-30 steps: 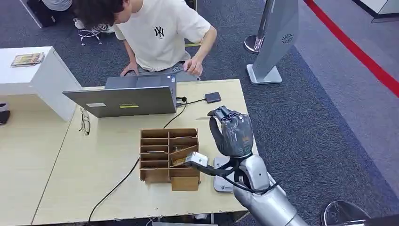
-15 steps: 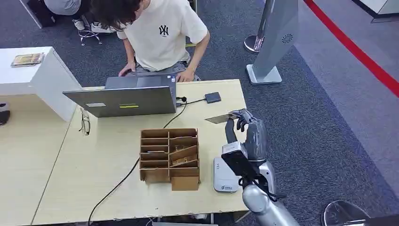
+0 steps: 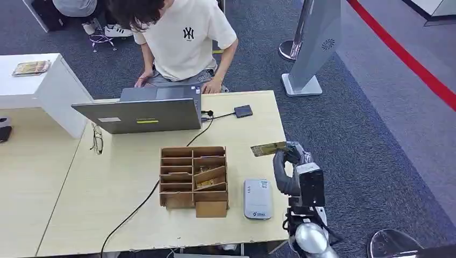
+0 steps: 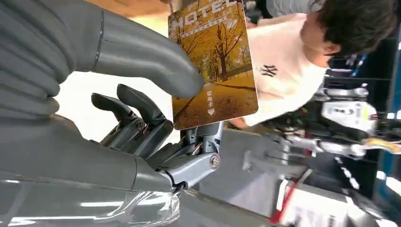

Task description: Pass the card to the sensor for recognition and then transmit it.

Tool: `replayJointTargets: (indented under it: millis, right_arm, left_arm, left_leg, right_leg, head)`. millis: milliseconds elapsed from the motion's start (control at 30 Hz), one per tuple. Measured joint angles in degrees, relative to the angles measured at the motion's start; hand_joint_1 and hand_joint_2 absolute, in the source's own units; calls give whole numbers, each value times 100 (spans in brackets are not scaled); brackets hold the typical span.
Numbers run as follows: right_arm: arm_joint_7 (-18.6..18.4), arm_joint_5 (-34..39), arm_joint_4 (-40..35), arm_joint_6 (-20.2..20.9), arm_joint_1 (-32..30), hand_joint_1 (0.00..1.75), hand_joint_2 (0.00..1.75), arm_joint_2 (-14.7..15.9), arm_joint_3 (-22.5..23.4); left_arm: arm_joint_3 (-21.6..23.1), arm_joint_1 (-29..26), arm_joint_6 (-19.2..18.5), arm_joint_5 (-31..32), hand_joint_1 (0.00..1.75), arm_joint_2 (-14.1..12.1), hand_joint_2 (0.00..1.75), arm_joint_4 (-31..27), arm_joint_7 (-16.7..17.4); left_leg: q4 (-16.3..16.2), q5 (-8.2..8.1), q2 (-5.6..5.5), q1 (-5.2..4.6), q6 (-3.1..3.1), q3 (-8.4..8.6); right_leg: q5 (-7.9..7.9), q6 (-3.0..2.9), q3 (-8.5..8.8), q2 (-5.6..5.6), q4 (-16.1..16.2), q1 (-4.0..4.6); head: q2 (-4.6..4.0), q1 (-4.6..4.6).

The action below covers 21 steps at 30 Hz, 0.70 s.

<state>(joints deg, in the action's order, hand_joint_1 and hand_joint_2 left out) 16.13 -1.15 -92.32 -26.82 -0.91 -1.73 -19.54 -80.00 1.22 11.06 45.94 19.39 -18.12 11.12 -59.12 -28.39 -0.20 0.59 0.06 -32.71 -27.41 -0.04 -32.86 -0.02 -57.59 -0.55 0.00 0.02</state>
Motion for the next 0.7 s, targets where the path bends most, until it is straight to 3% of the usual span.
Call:
replayJointTargets:
  millis: [200,367,700]
  right_arm:
    - [-15,964,33,361,-303,175,175,2,74]
    - [-18,1536,142,396,-539,175,175,37,74]
    - [-72,1849,236,339,-857,175,175,273,-18]
  left_arm:
    - [-2,12,227,-66,0,-7,0,118,-74]
    - [-20,13,219,-76,0,-9,0,140,-46]
    - [-33,13,214,-68,0,-13,0,142,18]
  left_leg:
    - [0,-1,1,0,0,0]
    - [0,-1,2,0,1,0]
    - [0,-2,2,-1,0,0]
  right_leg:
    - [0,1,-1,1,0,0]
    - [-1,1,-1,1,1,0]
    - [-1,1,0,2,1,-1]
  head:
    - [0,0]
    - [0,0]
    - [0,-2]
